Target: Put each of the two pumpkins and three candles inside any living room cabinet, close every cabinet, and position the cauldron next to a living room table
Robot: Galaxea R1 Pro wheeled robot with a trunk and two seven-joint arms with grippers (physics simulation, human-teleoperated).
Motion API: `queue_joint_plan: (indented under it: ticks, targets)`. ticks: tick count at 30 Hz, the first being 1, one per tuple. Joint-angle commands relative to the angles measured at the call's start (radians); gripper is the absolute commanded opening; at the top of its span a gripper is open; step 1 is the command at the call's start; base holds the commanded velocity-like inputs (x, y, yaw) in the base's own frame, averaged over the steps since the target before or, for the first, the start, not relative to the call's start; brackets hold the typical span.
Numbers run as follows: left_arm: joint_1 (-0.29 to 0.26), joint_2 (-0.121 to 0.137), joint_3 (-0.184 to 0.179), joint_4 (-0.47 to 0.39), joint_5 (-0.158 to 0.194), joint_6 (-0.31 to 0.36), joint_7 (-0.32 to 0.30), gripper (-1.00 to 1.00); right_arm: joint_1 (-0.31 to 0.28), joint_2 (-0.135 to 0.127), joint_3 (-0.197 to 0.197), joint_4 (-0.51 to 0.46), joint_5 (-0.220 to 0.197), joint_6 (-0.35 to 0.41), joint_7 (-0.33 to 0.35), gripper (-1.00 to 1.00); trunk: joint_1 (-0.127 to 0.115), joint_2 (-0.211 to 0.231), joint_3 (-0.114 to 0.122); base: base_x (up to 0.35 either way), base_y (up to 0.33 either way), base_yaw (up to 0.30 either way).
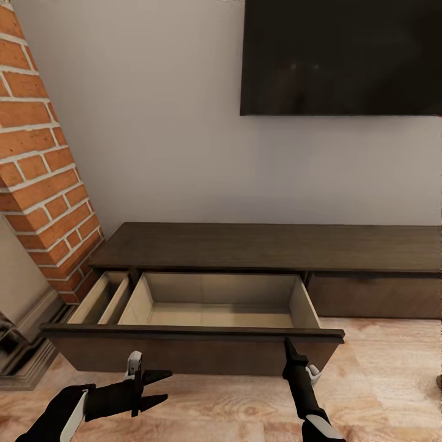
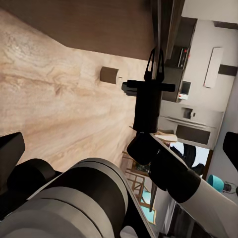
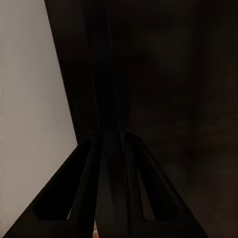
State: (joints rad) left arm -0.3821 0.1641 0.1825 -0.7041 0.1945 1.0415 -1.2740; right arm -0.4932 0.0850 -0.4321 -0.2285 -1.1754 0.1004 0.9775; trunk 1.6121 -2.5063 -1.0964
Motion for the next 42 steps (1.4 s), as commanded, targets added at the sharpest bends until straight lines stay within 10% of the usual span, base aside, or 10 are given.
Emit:
queue_joint_plan:
  ticks: [1, 13, 14, 34, 42]
  targets:
    - [0.000, 0.000, 0.000, 0.000, 0.000, 0.000, 0.000, 1.00, 0.000, 0.000, -0.011, 0.000, -0.004, 0.003, 0.006, -1.00, 0.000, 0.000, 0.000, -0.123, 0.000, 0.000]
    - [0.000, 0.000, 0.000, 0.000, -0.001, 0.000, 0.000, 1.00, 0.000, 0.001, -0.011, 0.000, -0.005, 0.004, 0.006, -1.00, 0.000, 0.000, 0.000, -0.016, 0.000, 0.000]
    - [0.000, 0.000, 0.000, 0.000, -0.001, 0.000, 0.000, 1.00, 0.000, 0.001, -0.011, 0.000, -0.005, 0.004, 0.006, 1.00, 0.000, 0.000, 0.000, 0.000, 0.000, 0.000]
    - [0.000, 0.000, 0.001, 0.000, -0.003, 0.000, 0.001, 1.00, -0.001, -0.001, -0.003, 0.000, -0.004, 0.008, -0.004, 1.00, 0.000, 0.000, 0.000, -0.216, 0.000, 0.000]
    - [0.000, 0.001, 0.003, -0.001, -0.006, -0.002, 0.009, 1.00, -0.002, 0.000, 0.144, -0.008, -0.001, 0.052, -0.290, 1.00, 0.000, 0.000, 0.000, -0.147, 0.000, 0.000]
